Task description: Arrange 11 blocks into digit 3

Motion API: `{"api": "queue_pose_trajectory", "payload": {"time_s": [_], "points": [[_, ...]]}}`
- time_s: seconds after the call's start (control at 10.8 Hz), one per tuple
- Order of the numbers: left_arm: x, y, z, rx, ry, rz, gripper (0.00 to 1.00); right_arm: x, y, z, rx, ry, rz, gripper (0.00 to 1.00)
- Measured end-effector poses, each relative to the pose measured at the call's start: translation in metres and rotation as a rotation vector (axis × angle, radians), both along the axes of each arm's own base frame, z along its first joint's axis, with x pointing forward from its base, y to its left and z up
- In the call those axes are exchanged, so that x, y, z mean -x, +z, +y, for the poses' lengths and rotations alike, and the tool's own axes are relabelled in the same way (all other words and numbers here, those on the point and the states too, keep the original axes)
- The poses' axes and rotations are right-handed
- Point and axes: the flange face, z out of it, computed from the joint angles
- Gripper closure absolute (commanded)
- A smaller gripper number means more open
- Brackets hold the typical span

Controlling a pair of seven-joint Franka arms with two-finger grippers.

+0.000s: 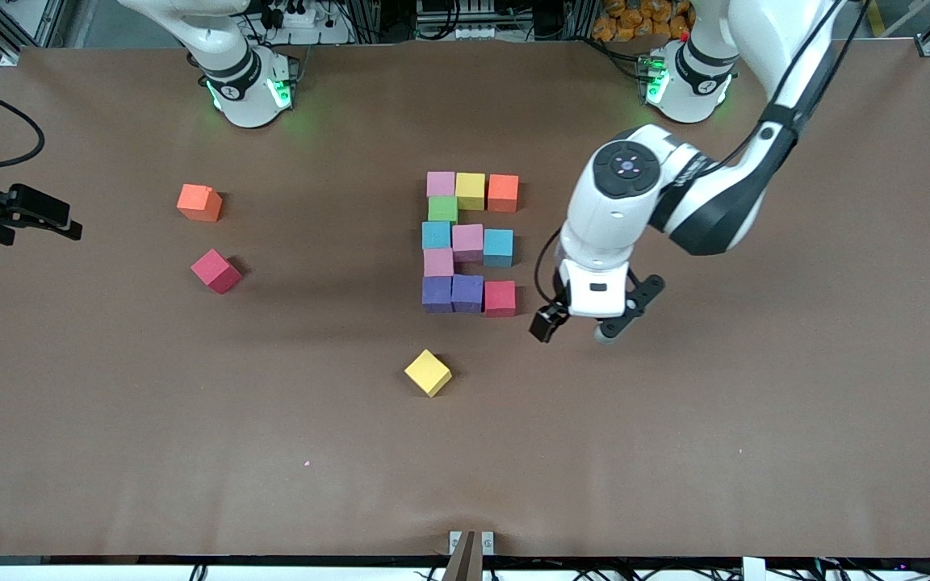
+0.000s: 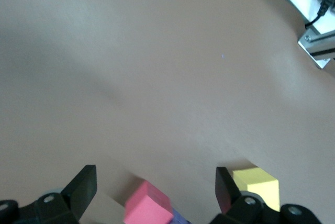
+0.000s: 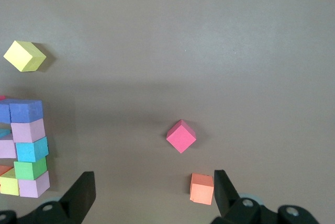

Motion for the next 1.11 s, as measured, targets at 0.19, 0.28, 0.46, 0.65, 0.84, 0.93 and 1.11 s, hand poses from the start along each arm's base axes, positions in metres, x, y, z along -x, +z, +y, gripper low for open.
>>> {"api": "queue_pose_trajectory", "payload": {"time_s": [0.19, 0.28, 0.46, 0.65, 0.84, 0.93, 1.11], "points": [[-0.011, 0.019, 0.032, -0.044, -0.057, -0.009, 0.00, 0.000, 0.000, 0.000, 0.000, 0.000, 0.000, 0.00], [-0.013, 0.027, 0.044, -0.070, -0.084, -0.004, 0.00, 0.000, 0.000, 0.000, 0.000, 0.000, 0.000, 0.00], [-0.018, 0.046, 0.070, -0.096, -0.124, 0.000, 0.00, 0.000, 0.000, 0.000, 0.000, 0.000, 0.000, 0.00], [-0.022, 0.060, 0.091, -0.111, -0.149, 0.001, 0.00, 0.000, 0.000, 0.000, 0.000, -0.001, 0.000, 0.00], [-0.023, 0.072, 0.109, -0.109, -0.194, 0.013, 0.00, -0.001, -0.002, -0.001, 0.000, -0.001, 0.002, 0.00], [-0.024, 0.081, 0.119, -0.101, -0.223, 0.020, 0.00, -0.001, -0.002, -0.001, 0.004, -0.001, 0.003, 0.00], [-0.024, 0.103, 0.145, -0.096, -0.256, 0.040, 0.00, -0.002, -0.003, -0.004, 0.054, 0.001, 0.004, 0.00]]}}
